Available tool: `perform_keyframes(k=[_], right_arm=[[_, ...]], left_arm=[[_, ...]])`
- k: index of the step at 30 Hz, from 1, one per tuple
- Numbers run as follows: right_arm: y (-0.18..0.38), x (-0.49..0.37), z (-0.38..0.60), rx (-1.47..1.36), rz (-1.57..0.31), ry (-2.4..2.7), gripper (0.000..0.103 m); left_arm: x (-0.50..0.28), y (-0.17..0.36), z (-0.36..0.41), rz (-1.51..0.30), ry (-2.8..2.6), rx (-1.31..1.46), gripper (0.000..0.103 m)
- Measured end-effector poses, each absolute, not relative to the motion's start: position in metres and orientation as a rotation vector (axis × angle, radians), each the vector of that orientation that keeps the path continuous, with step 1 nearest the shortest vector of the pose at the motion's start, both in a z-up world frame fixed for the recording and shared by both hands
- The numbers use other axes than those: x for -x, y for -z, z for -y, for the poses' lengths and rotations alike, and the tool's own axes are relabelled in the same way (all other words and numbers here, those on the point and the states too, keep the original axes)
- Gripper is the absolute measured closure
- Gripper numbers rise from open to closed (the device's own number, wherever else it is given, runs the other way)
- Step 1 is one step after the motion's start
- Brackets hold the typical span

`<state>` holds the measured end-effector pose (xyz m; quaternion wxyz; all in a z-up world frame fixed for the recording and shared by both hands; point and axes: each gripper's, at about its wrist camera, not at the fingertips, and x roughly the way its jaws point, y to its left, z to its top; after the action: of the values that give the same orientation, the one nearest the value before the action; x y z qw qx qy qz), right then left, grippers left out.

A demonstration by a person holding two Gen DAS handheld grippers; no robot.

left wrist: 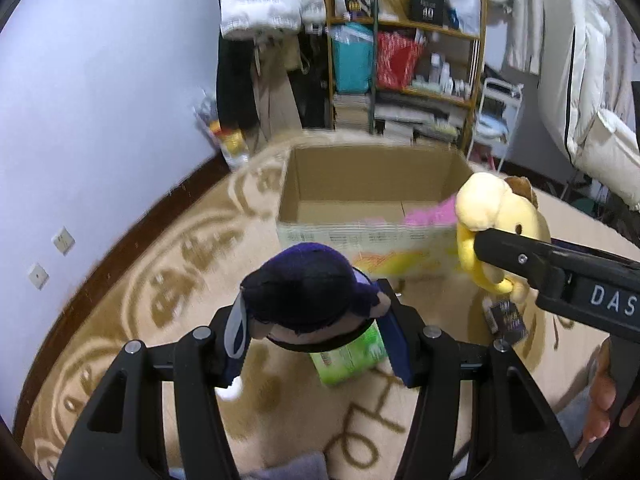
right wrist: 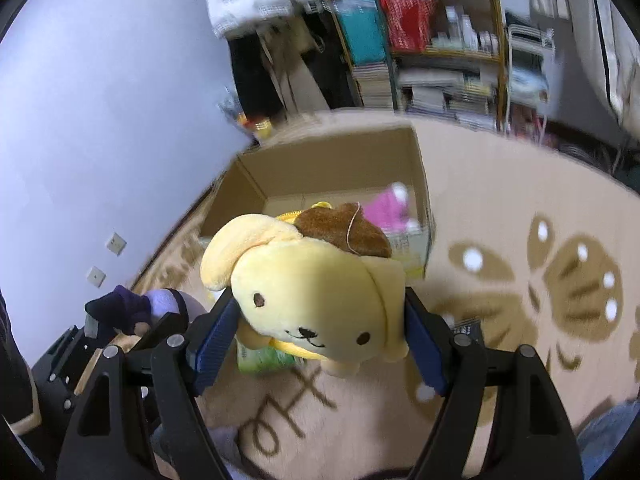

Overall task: Organize soft objects
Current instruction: 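Lift navy plush and yellow dog plush over the box with both tools, then open both tools to drop the plushes into the box and withdraw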

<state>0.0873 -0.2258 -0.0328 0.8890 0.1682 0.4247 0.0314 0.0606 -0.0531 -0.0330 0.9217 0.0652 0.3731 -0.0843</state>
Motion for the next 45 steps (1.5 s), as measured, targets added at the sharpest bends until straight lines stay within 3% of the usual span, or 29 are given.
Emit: perform_keyframes(k=[9, 19, 45], right_arm=[[-0.002, -0.098, 0.226, -0.264, -0.706, -0.055, 0.021], [-0.004, -0.124, 0.235, -0.197, -0.669, -0.035, 0.02], [0.053, -0.187, 0.241, -0.138, -0.785, -0.025, 0.019]], left_arm=[[-0.084, -0.004, 0.048, -0.598, 0.167, -0.136, 0.047], [-0.127, -0.021, 0.055, -0.536, 0.157, -0.157, 0.047], [-0.19, 0.048, 0.074, -0.684, 0.212, -0.187, 0.045]])
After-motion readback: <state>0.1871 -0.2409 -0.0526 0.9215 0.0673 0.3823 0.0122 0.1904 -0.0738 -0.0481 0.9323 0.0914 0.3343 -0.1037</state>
